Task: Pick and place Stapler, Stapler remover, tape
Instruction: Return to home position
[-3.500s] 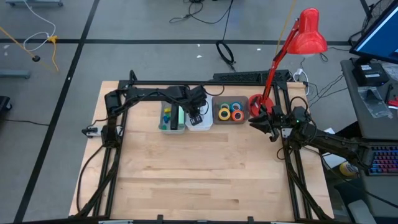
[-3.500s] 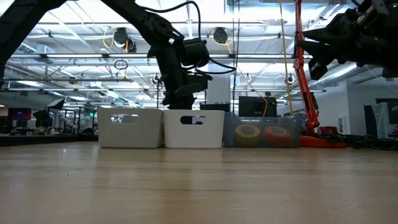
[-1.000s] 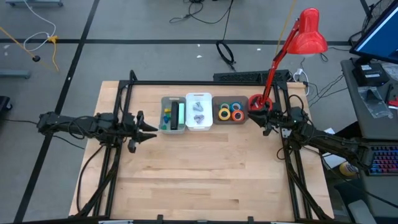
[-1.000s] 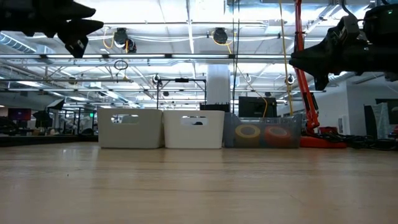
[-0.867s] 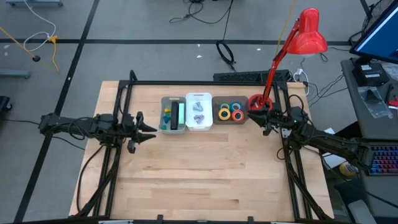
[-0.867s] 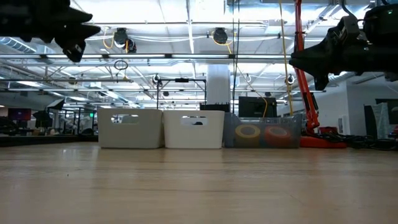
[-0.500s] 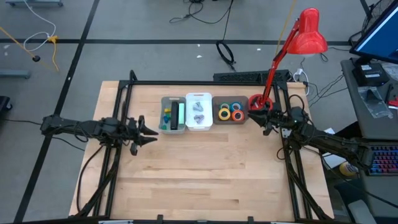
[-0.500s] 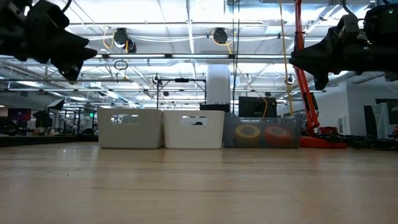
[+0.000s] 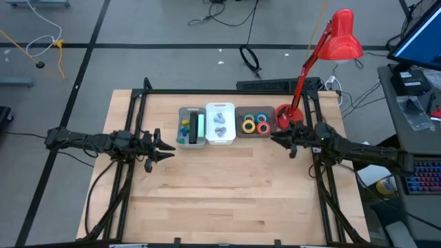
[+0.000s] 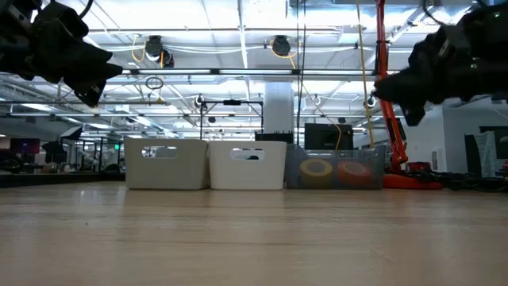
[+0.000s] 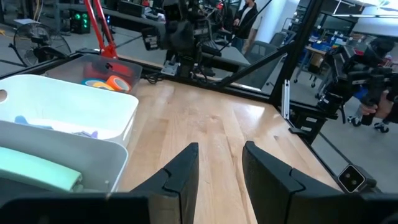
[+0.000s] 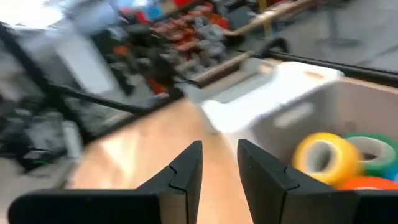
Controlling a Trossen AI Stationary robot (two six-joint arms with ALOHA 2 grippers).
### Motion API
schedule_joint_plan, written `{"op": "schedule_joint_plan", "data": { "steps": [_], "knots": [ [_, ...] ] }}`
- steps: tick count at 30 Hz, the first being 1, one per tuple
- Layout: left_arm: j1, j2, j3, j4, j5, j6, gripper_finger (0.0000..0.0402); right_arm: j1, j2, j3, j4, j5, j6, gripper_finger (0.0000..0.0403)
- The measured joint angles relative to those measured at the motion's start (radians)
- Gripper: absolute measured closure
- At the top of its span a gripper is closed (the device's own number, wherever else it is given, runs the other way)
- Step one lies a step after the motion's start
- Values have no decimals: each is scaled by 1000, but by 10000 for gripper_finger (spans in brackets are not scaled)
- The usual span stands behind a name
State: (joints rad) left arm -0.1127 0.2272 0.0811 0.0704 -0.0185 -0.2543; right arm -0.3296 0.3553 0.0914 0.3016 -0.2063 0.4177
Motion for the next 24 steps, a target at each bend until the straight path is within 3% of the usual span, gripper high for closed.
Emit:
{"op": "schedule_joint_plan", "data": {
  "steps": [3, 7, 16, 24],
  "knots": [
    [0, 0, 0, -1, -1, 12, 279, 32, 0, -1, 4, 103, -49, 310],
    [2, 0, 0, -2, -6, 13, 279, 37, -31, 14, 11, 74, -63, 310],
    [2, -2, 0, -36, -6, 17, 279, 29, -162, 114, -293, 74, -18, 310],
    [2, -2, 0, -35, -47, 99, 279, 29, -227, 94, -409, 75, -36, 310]
  ]
}}
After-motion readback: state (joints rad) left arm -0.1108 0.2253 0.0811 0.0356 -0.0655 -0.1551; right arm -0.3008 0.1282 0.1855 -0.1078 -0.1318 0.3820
